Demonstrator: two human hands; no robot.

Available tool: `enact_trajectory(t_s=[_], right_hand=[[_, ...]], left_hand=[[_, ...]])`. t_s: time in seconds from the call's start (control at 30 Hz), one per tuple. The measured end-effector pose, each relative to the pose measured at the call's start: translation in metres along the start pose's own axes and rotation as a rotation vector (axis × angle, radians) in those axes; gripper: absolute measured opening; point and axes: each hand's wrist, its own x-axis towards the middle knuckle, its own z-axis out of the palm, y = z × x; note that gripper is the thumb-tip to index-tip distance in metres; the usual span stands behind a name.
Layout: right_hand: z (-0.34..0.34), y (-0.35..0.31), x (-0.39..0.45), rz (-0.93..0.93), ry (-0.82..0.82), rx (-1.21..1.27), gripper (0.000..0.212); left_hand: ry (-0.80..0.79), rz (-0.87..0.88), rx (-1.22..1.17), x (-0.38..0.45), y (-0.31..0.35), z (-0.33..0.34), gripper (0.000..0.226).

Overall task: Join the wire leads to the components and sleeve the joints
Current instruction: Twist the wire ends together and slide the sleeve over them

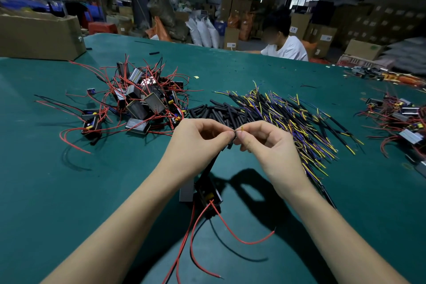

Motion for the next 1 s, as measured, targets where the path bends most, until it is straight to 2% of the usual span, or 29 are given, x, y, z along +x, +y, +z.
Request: enact_trajectory(t_s=[0.23,0.3,0.4,0.5,0.7,0.77,0.8,0.93,1.0], right_hand=[[0.003,0.001,-0.004,-0.084,-0.010,-0.195,0.015],[0.003,0.000,-0.004,-0.183,0.008,-0.340,0.011],[0.003,-0.003,-0.004,-0.449,-0.004,-0.575,0.006],[0.002,-0.003,-0.003,-0.676,-0.029,-0.779,0.004],[-0.001,-0.003,-0.002,-0.908,-0.054,-0.946,0.013],[-0.002,-0.002,-0.001,-0.864,-0.083,-0.918,0.010],[-0.003,-0.002,-0.001,-0.791,-0.090,-0.866,0.007],[-0.004,-0.002,-0.001,-0.421,-0.051,-0.660,0.007],[-0.003,-0.002,-0.002,-0.273,-0.045,-0.563,0.008]], left_hand=[[0.099,0.164,0.279,-0.003,-0.001,0.000,0.007],[0.090,0.172,0.302,-0.003,0.000,-0.001,0.008],[0.051,0.165,0.349,-0.003,0.003,-0.003,0.009],[-0.035,0.063,0.295,-0.001,0.006,-0.008,0.013],[-0.264,-0.348,-0.010,0.004,0.007,-0.021,0.009],[-0.296,-0.370,-0.018,0.004,0.004,-0.019,0.011],[-0.264,-0.317,0.010,0.004,0.002,-0.017,0.012],[-0.075,0.155,0.388,0.000,-0.003,-0.005,0.005],[-0.081,0.261,0.504,-0.002,-0.002,-0.004,0.009]])
